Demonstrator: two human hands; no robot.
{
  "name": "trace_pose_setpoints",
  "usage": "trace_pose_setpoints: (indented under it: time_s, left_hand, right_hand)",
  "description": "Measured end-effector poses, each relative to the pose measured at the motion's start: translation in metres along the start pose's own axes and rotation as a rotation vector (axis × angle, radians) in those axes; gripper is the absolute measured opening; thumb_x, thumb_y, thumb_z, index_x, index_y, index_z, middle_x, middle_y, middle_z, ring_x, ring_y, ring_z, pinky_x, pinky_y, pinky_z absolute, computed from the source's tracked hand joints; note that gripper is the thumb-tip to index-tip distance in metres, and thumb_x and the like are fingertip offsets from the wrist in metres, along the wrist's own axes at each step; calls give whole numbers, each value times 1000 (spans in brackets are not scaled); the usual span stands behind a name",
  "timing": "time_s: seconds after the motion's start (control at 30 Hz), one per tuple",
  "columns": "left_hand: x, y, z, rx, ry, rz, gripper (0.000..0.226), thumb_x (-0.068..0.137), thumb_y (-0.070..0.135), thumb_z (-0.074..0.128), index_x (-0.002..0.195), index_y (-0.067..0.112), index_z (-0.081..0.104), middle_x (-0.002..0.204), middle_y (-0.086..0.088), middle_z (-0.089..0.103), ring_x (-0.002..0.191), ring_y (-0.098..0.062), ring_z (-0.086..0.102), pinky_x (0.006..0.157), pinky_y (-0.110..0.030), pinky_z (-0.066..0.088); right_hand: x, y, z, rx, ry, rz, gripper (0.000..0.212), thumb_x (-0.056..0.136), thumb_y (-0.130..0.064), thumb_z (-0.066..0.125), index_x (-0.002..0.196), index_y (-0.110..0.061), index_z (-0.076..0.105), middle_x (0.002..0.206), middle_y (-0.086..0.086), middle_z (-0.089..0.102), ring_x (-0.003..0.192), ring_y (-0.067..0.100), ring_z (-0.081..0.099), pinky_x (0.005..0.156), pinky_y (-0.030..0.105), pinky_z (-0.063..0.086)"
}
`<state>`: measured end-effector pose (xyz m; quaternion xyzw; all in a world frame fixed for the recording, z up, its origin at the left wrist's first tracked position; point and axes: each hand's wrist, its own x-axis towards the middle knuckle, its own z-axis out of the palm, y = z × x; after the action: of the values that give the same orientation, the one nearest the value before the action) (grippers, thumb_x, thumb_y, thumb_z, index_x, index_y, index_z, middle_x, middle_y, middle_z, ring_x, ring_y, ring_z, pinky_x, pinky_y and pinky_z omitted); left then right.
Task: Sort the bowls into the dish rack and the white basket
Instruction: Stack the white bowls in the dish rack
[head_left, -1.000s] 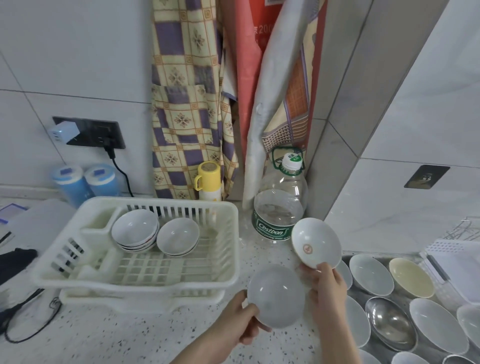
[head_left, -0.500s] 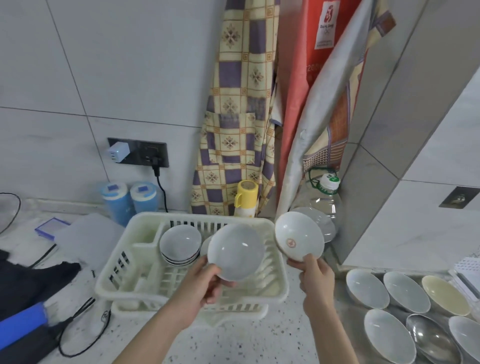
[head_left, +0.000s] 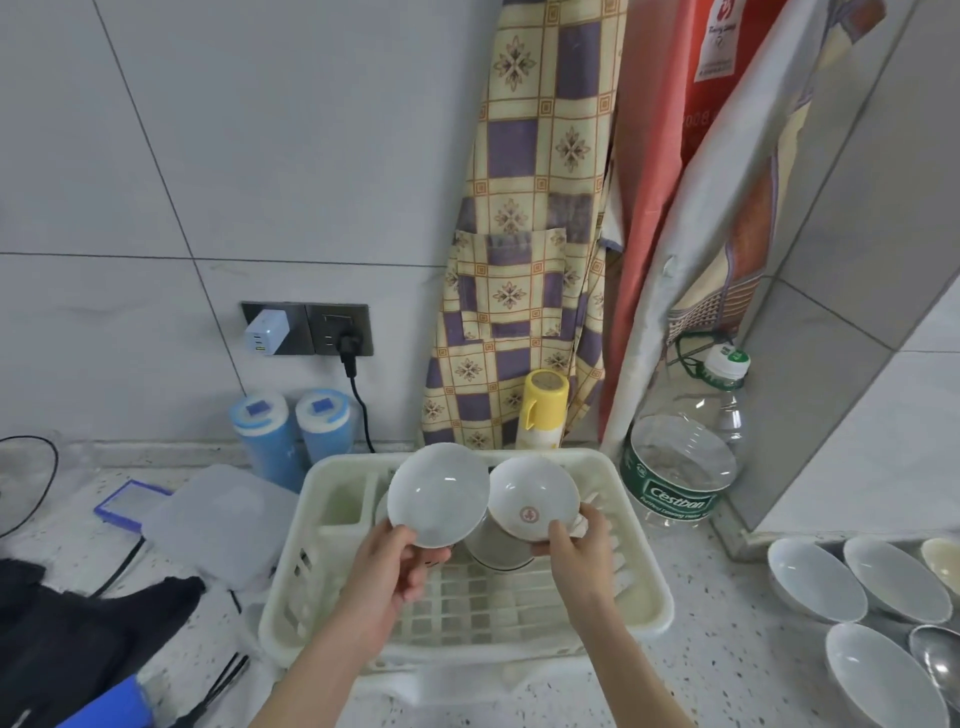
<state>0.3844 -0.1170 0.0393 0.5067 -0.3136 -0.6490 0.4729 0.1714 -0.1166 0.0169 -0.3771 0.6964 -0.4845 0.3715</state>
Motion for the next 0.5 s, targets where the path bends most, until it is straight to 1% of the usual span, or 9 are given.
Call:
trace_pose_setpoints:
  time_s: [0.1, 0.13, 0.17, 0.2, 0.27, 0.3, 0.37, 0.47, 0.5]
  left_hand:
    - [14, 3, 0, -12, -31, -4, 28, 94, 5, 41, 115, 14, 59, 81, -24, 72, 40, -8, 43, 38, -19, 29]
    - [19, 3, 0, -6, -42, -6, 28, 94, 7, 42, 115, 13, 59, 81, -23, 73, 40, -8, 41, 38, -20, 29]
    - [24, 3, 0, 1, -53, -10, 27, 94, 8, 43, 115, 12, 59, 81, -23, 73, 41, -8, 39, 39, -20, 30]
    - [30, 3, 1, 6, -61, -15, 26, 94, 9, 44, 114, 10, 60, 80, -22, 73, 41, -8, 38, 38, -20, 29]
    - [40, 2, 3, 13, -67, -27, 24, 94, 10, 46, 113, 7, 60, 81, -23, 73, 41, -9, 36, 37, -20, 27]
    - [44, 1, 3, 16, -71, -30, 24, 94, 10, 46, 112, 5, 60, 81, -24, 73, 41, -9, 36, 36, -20, 26]
    - [51, -1, 4, 10, -89, -32, 24, 93, 10, 46, 111, 3, 60, 81, -25, 72, 41, -10, 36, 35, -20, 25]
    - [56, -6, 4, -25, -104, -37, 22, 93, 9, 46, 107, 0, 60, 79, -26, 71, 39, -10, 34, 34, -19, 24]
    - [58, -7, 3, -29, -104, -37, 21, 93, 8, 45, 105, -1, 60, 78, -26, 71, 38, -10, 34, 34, -19, 24]
  right_hand:
    - [10, 7, 8, -53, -18, 19, 39, 90, -23, 50, 128, -19, 45, 76, 0, 76, 78, 8, 72, 72, 33, 48]
    - [13, 9, 10, -73, -22, 25, 38, 90, -23, 50, 128, -18, 46, 73, -1, 75, 80, 10, 71, 73, 34, 49]
    - [16, 11, 12, -92, -26, 31, 37, 90, -23, 50, 127, -19, 47, 71, -1, 75, 80, 10, 71, 71, 33, 48]
    - [18, 13, 13, -112, -33, 39, 37, 91, -23, 49, 127, -20, 47, 71, -1, 75, 81, 10, 70, 68, 31, 48]
    - [21, 16, 14, -150, -54, 56, 37, 91, -24, 47, 128, -22, 47, 77, -1, 76, 81, 8, 69, 65, 30, 47]
    - [21, 18, 14, -169, -70, 59, 35, 92, -25, 46, 126, -24, 47, 78, -1, 75, 77, 5, 69, 63, 29, 47]
    - [21, 20, 15, -198, -94, 56, 30, 92, -24, 44, 122, -30, 45, 75, -1, 75, 67, -3, 67, 56, 23, 44]
    - [21, 20, 15, -224, -96, 37, 29, 93, -20, 43, 119, -32, 46, 79, 0, 74, 65, -11, 63, 47, 10, 38]
    - [22, 20, 16, -229, -98, 38, 29, 93, -19, 43, 118, -32, 46, 79, 0, 74, 66, -12, 62, 47, 9, 38]
